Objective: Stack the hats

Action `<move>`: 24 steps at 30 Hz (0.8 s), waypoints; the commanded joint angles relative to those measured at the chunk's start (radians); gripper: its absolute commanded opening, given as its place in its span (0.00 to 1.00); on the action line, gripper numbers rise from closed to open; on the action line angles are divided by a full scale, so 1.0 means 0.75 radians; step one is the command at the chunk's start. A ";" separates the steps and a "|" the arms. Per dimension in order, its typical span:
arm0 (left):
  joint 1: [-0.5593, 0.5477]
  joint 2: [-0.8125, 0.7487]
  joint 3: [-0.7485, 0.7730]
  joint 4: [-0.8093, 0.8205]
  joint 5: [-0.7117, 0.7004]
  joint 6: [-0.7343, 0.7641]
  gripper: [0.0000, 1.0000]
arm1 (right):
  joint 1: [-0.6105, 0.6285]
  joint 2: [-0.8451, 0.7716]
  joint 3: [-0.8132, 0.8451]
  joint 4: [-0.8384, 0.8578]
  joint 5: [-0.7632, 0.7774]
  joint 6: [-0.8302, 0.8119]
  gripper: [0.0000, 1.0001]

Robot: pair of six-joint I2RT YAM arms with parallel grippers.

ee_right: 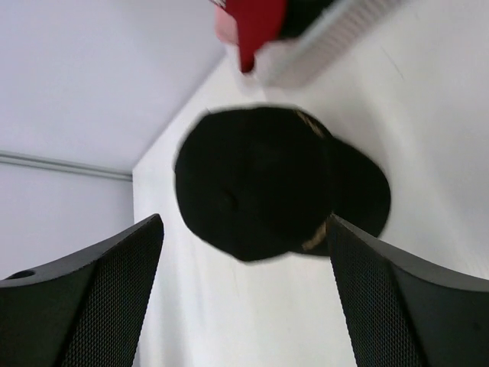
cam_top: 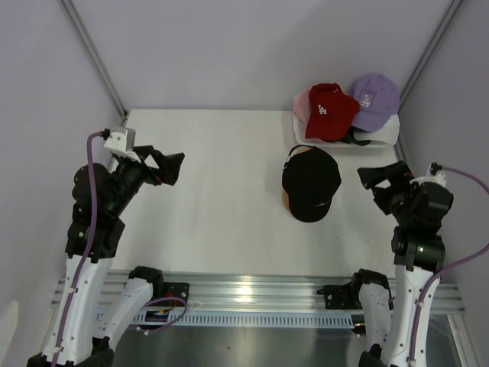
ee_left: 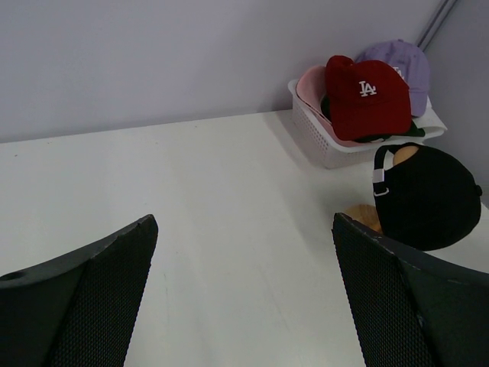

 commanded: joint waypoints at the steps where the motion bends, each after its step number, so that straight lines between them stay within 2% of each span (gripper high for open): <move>1: 0.009 0.010 0.016 0.037 0.110 -0.022 1.00 | -0.006 0.215 0.082 0.337 -0.016 -0.078 0.90; 6: -0.007 0.116 0.025 0.052 0.319 -0.050 0.99 | -0.006 0.550 0.141 0.791 -0.092 -0.033 0.87; 10: -0.064 0.269 0.076 -0.009 0.443 -0.059 0.99 | 0.004 0.948 0.266 1.007 -0.161 -0.027 0.80; 13: -0.117 0.368 0.151 -0.046 0.482 -0.069 0.99 | 0.043 1.115 0.376 1.064 -0.180 -0.045 0.79; 16: -0.264 0.489 0.209 -0.047 0.488 -0.100 0.99 | 0.103 1.309 0.544 1.034 -0.172 -0.111 0.79; 20: -0.420 0.725 0.268 0.094 0.450 -0.195 0.99 | 0.125 1.520 0.691 1.033 -0.168 -0.134 0.79; 24: -0.457 0.983 0.382 0.252 0.372 -0.393 1.00 | 0.119 1.663 0.799 1.042 -0.215 -0.123 0.78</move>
